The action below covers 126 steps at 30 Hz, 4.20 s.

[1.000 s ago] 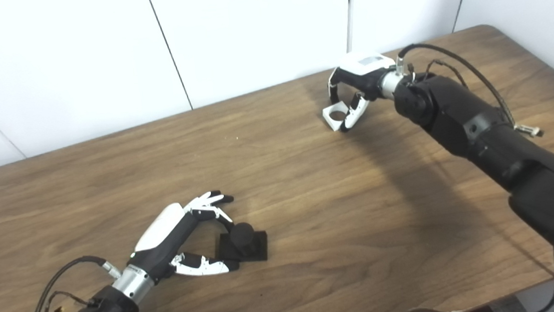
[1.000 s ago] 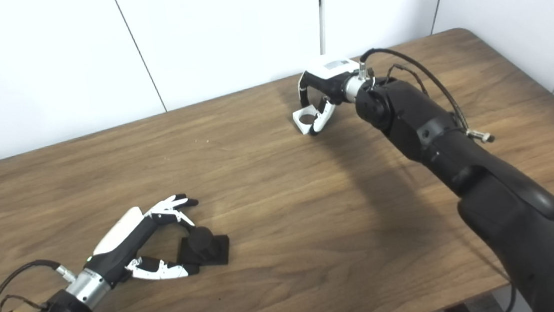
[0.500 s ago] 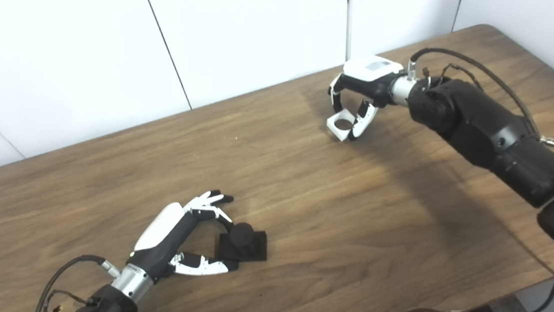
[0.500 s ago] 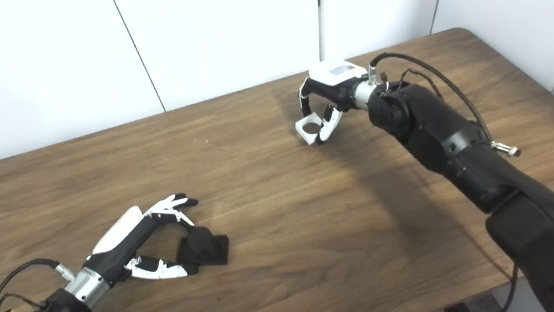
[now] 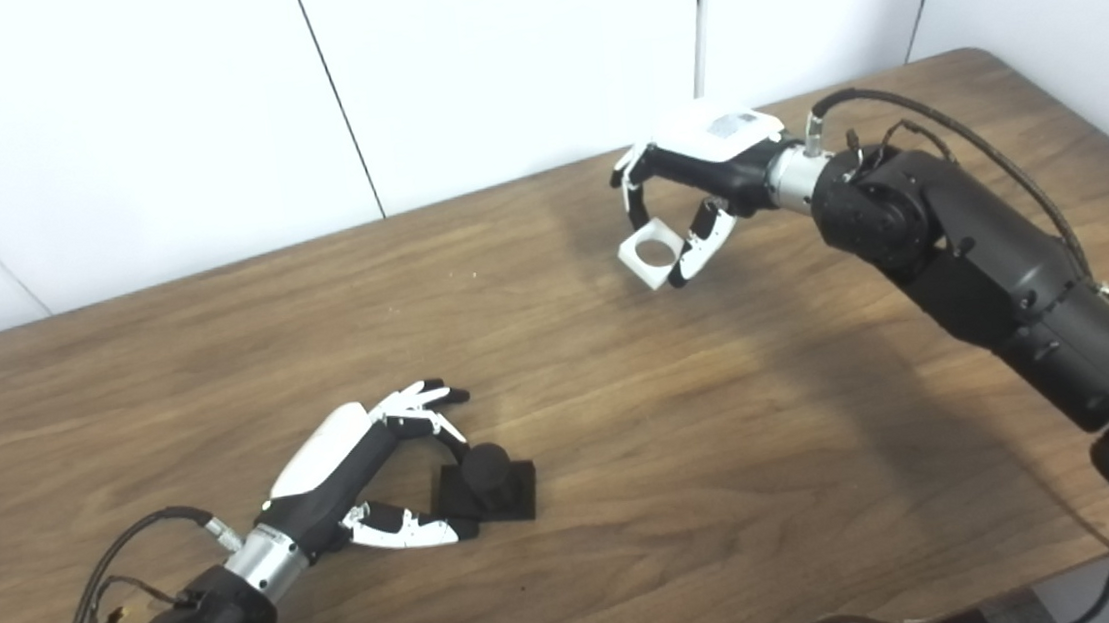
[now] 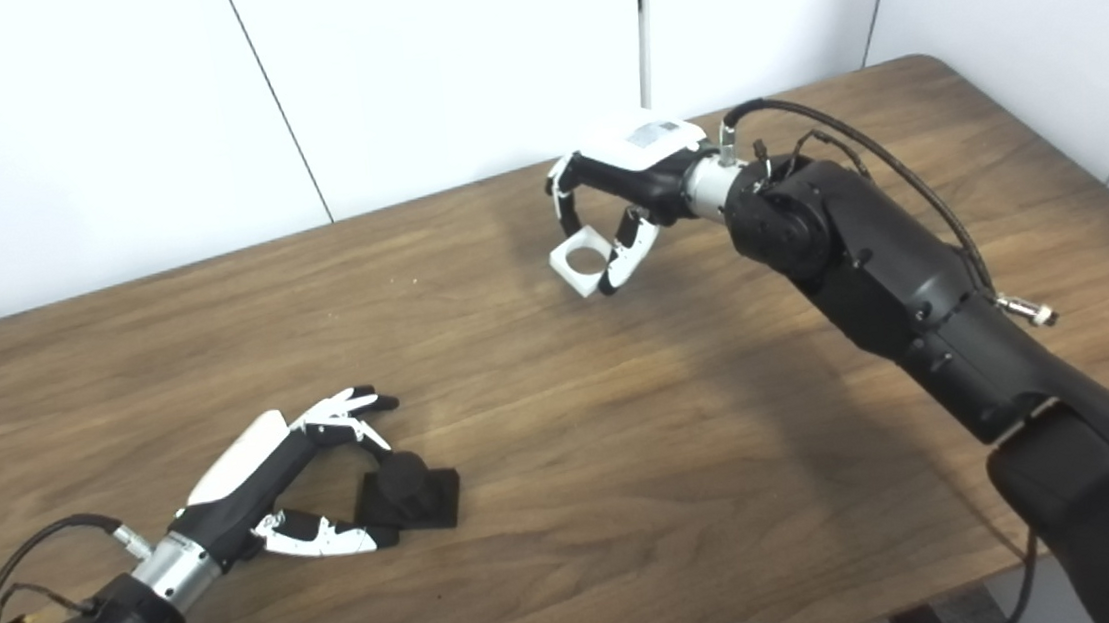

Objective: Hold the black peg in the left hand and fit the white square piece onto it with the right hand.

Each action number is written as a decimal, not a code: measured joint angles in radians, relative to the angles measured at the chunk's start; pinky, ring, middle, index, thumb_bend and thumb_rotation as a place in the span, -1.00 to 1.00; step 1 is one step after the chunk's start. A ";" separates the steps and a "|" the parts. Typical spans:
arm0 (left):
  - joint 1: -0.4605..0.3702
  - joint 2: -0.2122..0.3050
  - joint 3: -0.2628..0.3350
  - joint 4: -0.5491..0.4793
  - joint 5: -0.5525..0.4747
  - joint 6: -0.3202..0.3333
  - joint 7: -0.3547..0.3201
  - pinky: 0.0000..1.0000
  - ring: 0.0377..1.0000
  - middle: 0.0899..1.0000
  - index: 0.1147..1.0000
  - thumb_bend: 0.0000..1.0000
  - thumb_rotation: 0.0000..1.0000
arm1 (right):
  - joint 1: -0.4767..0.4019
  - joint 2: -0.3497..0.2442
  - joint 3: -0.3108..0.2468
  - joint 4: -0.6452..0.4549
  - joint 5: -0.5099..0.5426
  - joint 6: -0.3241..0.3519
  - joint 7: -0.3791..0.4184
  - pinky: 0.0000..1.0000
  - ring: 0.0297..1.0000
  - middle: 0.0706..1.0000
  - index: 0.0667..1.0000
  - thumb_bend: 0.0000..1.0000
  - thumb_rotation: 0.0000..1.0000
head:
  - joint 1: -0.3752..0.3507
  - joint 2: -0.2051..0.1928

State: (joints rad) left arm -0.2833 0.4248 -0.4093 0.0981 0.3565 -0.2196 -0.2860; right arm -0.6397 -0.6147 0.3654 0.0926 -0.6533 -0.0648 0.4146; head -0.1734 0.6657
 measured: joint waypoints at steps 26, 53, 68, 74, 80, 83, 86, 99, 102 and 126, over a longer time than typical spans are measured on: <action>-0.032 -0.042 -0.030 0.002 0.029 0.062 0.000 0.97 0.98 0.79 -0.15 0.03 -0.82 | 0.034 0.043 0.003 -0.331 0.178 -0.036 0.224 0.58 0.66 0.53 -0.12 0.02 -0.71 | 0.298 0.067; -0.048 -0.085 -0.040 0.013 0.055 0.091 0.004 0.96 0.98 0.79 -0.15 0.03 -0.82 | 0.032 0.133 0.059 -0.277 0.180 -0.077 0.297 0.62 0.68 0.55 -0.11 0.02 -0.71 | 0.336 0.080; -0.048 -0.093 -0.040 0.013 0.060 0.095 0.007 0.97 0.97 0.78 -0.15 0.03 -0.82 | 0.032 0.179 0.069 -0.182 0.157 -0.108 0.295 0.57 0.67 0.55 -0.11 0.02 -0.71 | 0.344 0.084; -0.048 -0.098 -0.040 0.013 0.061 0.103 0.007 0.97 0.98 0.79 -0.15 0.03 -0.82 | 0.032 0.187 0.070 -0.157 0.153 -0.121 0.290 0.55 0.66 0.54 -0.11 0.02 -0.72 | 0.345 0.086; -0.048 -0.102 -0.040 0.012 0.061 0.110 0.007 0.98 0.98 0.79 -0.15 0.03 -0.82 | 0.032 0.187 0.069 -0.152 0.151 -0.122 0.289 0.58 0.67 0.55 -0.11 0.02 -0.72 | 0.344 0.087; -0.049 -0.102 -0.040 0.012 0.062 0.110 0.007 0.98 0.98 0.79 -0.15 0.03 -0.82 | 0.032 0.188 0.069 -0.153 0.151 -0.122 0.289 0.57 0.66 0.55 -0.11 0.02 -0.71 | 0.342 0.089; -0.049 -0.102 -0.041 0.013 0.062 0.110 0.007 0.98 0.98 0.79 -0.15 0.03 -0.82 | 0.032 0.189 0.071 -0.155 0.150 -0.122 0.290 0.59 0.65 0.54 -0.11 0.02 -0.72 | 0.344 0.091; -0.054 -0.103 -0.047 0.013 0.062 0.114 0.007 0.99 0.98 0.79 -0.15 0.03 -0.82 | 0.029 0.188 0.084 -0.199 0.138 -0.122 0.308 0.64 0.67 0.54 -0.11 0.02 -0.71 | 0.344 0.091; -0.055 -0.106 -0.048 0.013 0.062 0.115 0.007 1.00 0.98 0.79 -0.15 0.03 -0.83 | 0.025 0.182 0.084 -0.229 0.143 -0.120 0.329 0.65 0.67 0.53 -0.11 0.02 -0.71 | 0.345 0.092; -0.064 -0.114 -0.057 0.019 0.067 0.121 0.007 0.99 0.98 0.79 -0.15 0.03 -0.82 | -0.002 0.169 0.084 -0.278 0.178 -0.144 0.378 0.60 0.65 0.51 -0.12 0.02 -0.72 | 0.338 0.091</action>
State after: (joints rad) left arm -0.3474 0.3113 -0.4662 0.1169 0.4234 -0.0989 -0.2791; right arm -0.6417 -0.4454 0.4497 -0.1855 -0.4757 -0.2086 0.7923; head 0.1642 0.7563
